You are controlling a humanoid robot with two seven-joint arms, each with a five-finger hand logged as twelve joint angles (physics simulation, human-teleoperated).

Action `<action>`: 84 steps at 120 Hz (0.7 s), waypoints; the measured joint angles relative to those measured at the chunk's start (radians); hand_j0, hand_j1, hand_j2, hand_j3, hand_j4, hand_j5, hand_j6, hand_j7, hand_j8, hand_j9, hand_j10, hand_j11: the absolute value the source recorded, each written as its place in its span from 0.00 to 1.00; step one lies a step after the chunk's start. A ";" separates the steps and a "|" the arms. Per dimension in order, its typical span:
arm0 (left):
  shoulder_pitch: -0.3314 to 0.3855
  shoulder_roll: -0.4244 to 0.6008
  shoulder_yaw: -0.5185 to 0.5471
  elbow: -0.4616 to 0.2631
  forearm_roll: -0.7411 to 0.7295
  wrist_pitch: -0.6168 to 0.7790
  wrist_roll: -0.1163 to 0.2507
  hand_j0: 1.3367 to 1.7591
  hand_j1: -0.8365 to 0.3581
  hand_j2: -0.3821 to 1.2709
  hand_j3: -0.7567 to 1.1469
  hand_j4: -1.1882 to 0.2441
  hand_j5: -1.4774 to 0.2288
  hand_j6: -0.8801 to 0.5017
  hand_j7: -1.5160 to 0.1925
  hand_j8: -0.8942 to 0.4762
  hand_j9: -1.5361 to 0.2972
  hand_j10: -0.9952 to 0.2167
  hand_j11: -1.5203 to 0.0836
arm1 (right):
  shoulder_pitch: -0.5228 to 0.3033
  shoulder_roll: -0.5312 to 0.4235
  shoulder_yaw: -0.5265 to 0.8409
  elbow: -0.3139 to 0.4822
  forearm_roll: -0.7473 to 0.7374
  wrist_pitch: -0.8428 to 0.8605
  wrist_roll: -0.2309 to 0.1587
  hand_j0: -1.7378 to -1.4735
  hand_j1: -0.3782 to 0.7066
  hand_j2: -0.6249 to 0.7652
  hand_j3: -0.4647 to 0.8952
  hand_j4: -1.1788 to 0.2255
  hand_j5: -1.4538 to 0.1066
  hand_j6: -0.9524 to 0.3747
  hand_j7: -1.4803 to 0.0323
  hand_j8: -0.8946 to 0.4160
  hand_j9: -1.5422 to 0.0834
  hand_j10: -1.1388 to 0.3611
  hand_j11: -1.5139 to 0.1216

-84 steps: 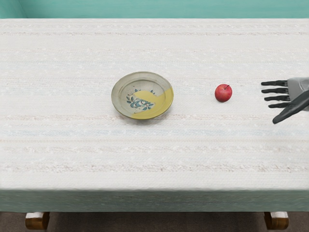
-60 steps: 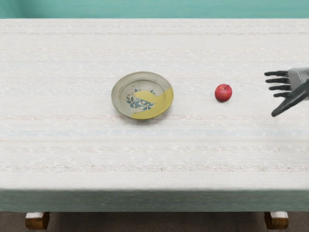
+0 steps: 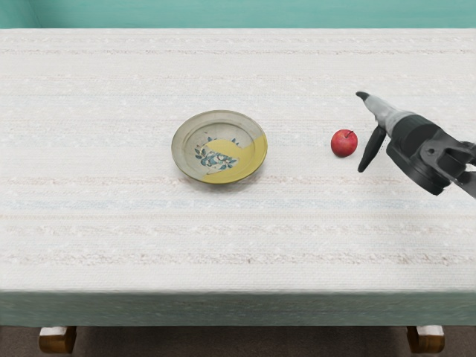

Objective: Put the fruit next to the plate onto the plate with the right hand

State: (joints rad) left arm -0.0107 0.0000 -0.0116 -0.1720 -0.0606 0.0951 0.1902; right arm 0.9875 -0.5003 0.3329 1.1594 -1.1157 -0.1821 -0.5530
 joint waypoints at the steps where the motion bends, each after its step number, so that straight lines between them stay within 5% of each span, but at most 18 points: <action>1: 0.000 0.000 0.000 0.000 0.000 0.000 0.000 0.76 0.99 0.23 0.40 0.83 0.86 0.63 0.88 0.65 0.83 0.82 0.94 | 0.000 0.006 -0.002 -0.007 -0.001 -0.002 0.002 0.30 0.04 0.45 0.34 0.83 0.92 0.71 0.97 0.67 0.94 0.75 0.92; 33: 0.007 0.000 0.001 -0.001 0.001 0.000 0.000 0.76 0.99 0.23 0.40 0.82 0.86 0.63 0.88 0.65 0.83 0.82 0.94 | 0.003 0.100 -0.027 -0.142 0.030 -0.052 0.089 0.30 0.13 0.44 0.34 0.77 0.86 0.65 0.90 0.61 0.88 0.70 0.85; 84: 0.011 0.000 0.002 -0.001 0.001 0.000 0.000 0.76 0.99 0.23 0.40 0.83 0.86 0.63 0.88 0.65 0.83 0.82 0.94 | 0.012 0.109 -0.057 -0.177 0.044 0.042 0.103 0.30 0.48 0.39 0.34 0.54 0.59 0.40 0.62 0.40 0.62 0.48 0.59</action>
State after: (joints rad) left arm 0.0003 0.0000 -0.0094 -0.1733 -0.0597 0.0951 0.1902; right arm 0.9996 -0.3913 0.2762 0.9823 -1.0721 -0.1404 -0.4497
